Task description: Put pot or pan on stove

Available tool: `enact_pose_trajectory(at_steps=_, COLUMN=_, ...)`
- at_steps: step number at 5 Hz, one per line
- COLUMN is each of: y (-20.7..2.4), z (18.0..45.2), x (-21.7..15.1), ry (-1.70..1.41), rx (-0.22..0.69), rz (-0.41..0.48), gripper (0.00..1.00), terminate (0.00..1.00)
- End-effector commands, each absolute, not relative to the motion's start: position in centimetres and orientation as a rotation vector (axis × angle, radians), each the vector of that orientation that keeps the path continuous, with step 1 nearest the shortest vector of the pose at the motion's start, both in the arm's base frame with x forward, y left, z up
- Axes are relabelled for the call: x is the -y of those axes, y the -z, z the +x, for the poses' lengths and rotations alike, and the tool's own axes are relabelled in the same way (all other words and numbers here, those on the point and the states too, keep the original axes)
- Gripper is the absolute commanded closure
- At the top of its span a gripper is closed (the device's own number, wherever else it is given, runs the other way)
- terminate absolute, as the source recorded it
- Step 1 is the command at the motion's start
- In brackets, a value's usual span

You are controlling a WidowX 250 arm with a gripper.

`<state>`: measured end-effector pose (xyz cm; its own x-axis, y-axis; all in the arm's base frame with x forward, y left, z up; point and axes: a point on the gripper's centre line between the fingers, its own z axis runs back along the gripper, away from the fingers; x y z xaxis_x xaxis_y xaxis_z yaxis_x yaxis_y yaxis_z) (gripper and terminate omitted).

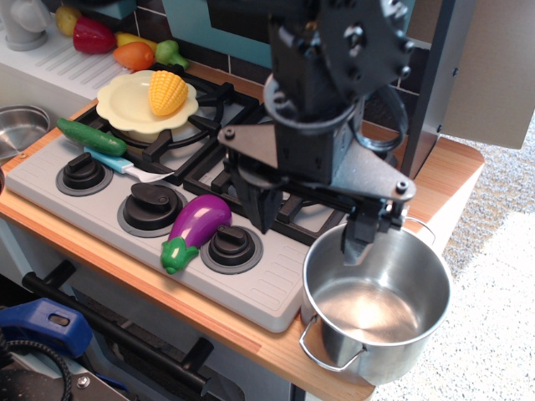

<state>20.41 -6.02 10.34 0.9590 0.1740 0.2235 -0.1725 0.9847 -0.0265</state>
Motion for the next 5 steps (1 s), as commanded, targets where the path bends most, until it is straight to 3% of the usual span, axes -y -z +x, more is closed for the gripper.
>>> enact_pose_trajectory(at_steps=1, y=-8.5, z=21.7, x=6.1, ry=-0.183, rx=0.284, rz=-0.034, gripper=0.00, terminate=0.00)
enact_pose_trajectory(at_steps=3, y=-5.5, z=22.5, x=5.6, ry=-0.190, rx=0.292, rz=-0.090, gripper=0.00, terminate=0.00)
enact_pose_trajectory(at_steps=4, y=-4.7, z=22.3, x=5.5, ry=-0.203, rx=0.288, rz=-0.105, gripper=1.00, terminate=0.00)
enact_pose_trajectory(at_steps=5, y=-4.7, z=22.2, x=5.6, ry=-0.209, rx=0.287, rz=-0.104, gripper=1.00, terminate=0.00)
